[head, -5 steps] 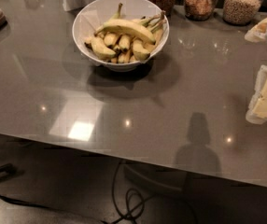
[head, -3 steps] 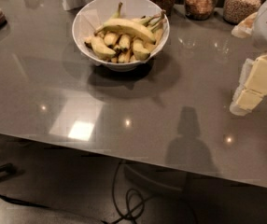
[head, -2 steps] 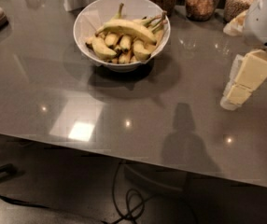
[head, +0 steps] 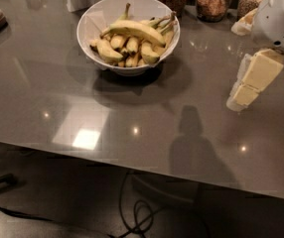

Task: Pick banana from white bowl

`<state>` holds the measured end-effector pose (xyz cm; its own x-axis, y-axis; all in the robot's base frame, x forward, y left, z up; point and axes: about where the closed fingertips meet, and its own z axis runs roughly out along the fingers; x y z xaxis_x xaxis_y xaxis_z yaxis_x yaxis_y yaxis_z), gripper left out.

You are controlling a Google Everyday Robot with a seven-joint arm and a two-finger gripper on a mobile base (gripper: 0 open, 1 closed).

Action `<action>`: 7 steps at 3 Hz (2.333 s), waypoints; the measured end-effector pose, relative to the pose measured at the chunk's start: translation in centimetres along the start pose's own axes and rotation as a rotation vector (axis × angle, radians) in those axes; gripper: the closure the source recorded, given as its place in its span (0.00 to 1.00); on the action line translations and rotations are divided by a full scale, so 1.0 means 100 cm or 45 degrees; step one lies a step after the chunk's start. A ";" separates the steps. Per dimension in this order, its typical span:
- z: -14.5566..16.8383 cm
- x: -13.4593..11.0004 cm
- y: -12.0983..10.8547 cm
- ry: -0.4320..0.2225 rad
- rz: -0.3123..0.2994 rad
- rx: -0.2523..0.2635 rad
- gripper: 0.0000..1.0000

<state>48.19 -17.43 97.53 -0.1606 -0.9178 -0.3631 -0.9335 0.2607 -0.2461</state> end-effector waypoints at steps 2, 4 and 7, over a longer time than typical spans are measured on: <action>0.004 -0.089 -0.056 -0.470 0.011 0.040 0.00; 0.009 -0.144 -0.095 -0.769 0.050 0.030 0.00; 0.033 -0.153 -0.107 -0.717 -0.009 0.113 0.00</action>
Offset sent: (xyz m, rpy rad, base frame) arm 0.1193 0.1098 0.0836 0.5998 -0.2094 0.1167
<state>61.71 -5.17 102.79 0.0637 -0.6248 -0.7782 -0.8994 0.3019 -0.3160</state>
